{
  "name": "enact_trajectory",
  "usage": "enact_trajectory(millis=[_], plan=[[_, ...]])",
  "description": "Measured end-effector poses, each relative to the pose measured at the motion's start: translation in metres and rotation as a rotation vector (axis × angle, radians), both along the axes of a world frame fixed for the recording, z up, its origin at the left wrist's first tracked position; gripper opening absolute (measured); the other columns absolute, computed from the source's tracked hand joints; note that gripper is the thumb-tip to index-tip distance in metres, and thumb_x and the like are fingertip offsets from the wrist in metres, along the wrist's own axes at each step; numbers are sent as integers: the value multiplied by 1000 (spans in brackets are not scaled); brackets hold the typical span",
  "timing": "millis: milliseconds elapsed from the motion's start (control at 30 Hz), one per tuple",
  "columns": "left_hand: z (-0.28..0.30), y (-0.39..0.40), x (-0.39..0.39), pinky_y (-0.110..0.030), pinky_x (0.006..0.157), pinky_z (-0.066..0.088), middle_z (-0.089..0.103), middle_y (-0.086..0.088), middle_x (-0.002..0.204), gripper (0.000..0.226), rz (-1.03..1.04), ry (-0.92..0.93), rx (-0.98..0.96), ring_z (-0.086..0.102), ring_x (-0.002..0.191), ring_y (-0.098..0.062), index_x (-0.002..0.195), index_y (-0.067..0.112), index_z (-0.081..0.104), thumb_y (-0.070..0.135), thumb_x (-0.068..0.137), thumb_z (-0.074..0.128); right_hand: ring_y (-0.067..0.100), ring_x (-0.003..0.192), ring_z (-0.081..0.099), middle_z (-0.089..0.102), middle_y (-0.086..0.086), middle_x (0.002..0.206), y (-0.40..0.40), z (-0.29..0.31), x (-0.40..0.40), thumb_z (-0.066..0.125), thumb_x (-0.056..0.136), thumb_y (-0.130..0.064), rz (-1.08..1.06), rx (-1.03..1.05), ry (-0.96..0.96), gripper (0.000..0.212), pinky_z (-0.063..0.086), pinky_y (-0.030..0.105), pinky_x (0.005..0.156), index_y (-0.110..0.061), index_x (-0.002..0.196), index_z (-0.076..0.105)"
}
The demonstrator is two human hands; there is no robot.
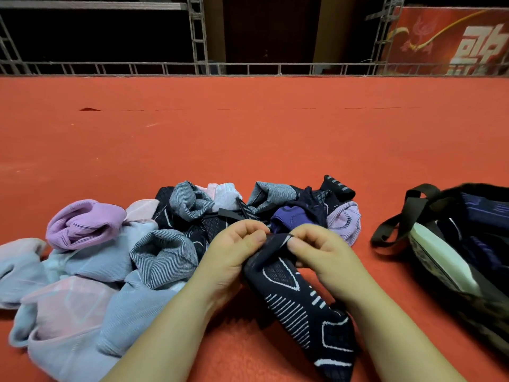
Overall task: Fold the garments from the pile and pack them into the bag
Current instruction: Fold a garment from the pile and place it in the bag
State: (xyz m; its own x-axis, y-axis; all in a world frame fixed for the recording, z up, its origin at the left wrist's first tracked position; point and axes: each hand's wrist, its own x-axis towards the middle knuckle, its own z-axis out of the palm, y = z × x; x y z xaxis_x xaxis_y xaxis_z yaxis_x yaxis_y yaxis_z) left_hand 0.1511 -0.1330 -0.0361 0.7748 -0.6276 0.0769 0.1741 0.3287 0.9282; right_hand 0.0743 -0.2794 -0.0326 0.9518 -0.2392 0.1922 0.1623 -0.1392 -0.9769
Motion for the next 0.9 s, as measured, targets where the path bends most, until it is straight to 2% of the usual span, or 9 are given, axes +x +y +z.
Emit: enact_trajectory(millis=[100, 167, 200, 300, 400, 600, 733, 833, 900], plan=[[0, 5, 7, -24, 55, 47, 64, -6, 67, 11, 9, -26, 63, 58, 55, -13, 66, 20, 72, 11, 66, 65, 7, 58, 60, 63, 1, 65, -3, 9, -5, 47, 84, -12, 165, 480, -84, 14, 49, 18, 58, -1, 80, 56], [1, 7, 9, -19, 50, 43, 60, -2, 61, 12, 3, -63, 91, 54, 51, -10, 60, 20, 68, 11, 67, 66, 12, 68, 65, 67, 7, 74, -5, 9, -7, 46, 88, -17, 280, 612, -126, 25, 53, 23, 64, -4, 81, 65], [3, 7, 7, -17, 47, 41, 57, -1, 58, 16, 5, -75, 90, 51, 48, -7, 58, 19, 66, 9, 70, 67, 14, 70, 65, 67, 9, 76, -6, 7, -7, 53, 87, -22, 318, 636, -127, 22, 54, 25, 65, -7, 80, 68], [5, 4, 4, -13, 41, 40, 50, -2, 59, 23, 40, -46, 39, 48, 44, -4, 64, 14, 57, 1, 83, 58, 15, 65, 62, 63, 9, 71, -10, 2, -4, 81, 65, -38, 306, 629, -71, 33, 51, 24, 59, -9, 75, 68], [5, 3, 4, -12, 39, 37, 49, 4, 54, 22, 51, -6, 21, 44, 40, 0, 71, 12, 51, 5, 91, 51, 11, 54, 52, 56, 3, 61, -15, 2, -4, 86, 51, -46, 245, 536, -29, 43, 44, 20, 49, -12, 65, 63], [5, 6, 0, -19, 48, 44, 54, 3, 56, 20, -138, 53, -196, 50, 50, -7, 60, 20, 61, 33, 68, 74, 9, 45, 50, 53, 0, 53, -18, 5, -7, 92, 39, -44, 200, 541, -59, 45, 40, 18, 42, -18, 57, 59], [-2, 8, -2, -23, 46, 32, 42, 3, 54, 36, -277, 70, -247, 39, 49, -9, 58, 20, 57, 44, 60, 83, 9, 45, 46, 48, -2, 51, -15, 2, -8, 91, 47, -41, 290, 683, -148, 40, 37, 18, 44, -19, 56, 58], [4, 9, 2, -22, 48, 44, 59, -2, 61, 37, -299, -37, -175, 54, 52, -11, 73, 16, 68, 44, 54, 84, 8, 44, 46, 48, -3, 50, -11, 4, -7, 92, 43, -42, 235, 690, -145, 43, 37, 17, 43, -20, 56, 58], [18, 9, 6, -21, 57, 48, 66, 2, 69, 29, -207, -226, 29, 60, 60, -9, 75, 20, 73, 33, 50, 76, 7, 43, 47, 50, -3, 50, -10, 15, -8, 93, 38, -46, 188, 586, -120, 46, 38, 17, 41, -21, 57, 59]])
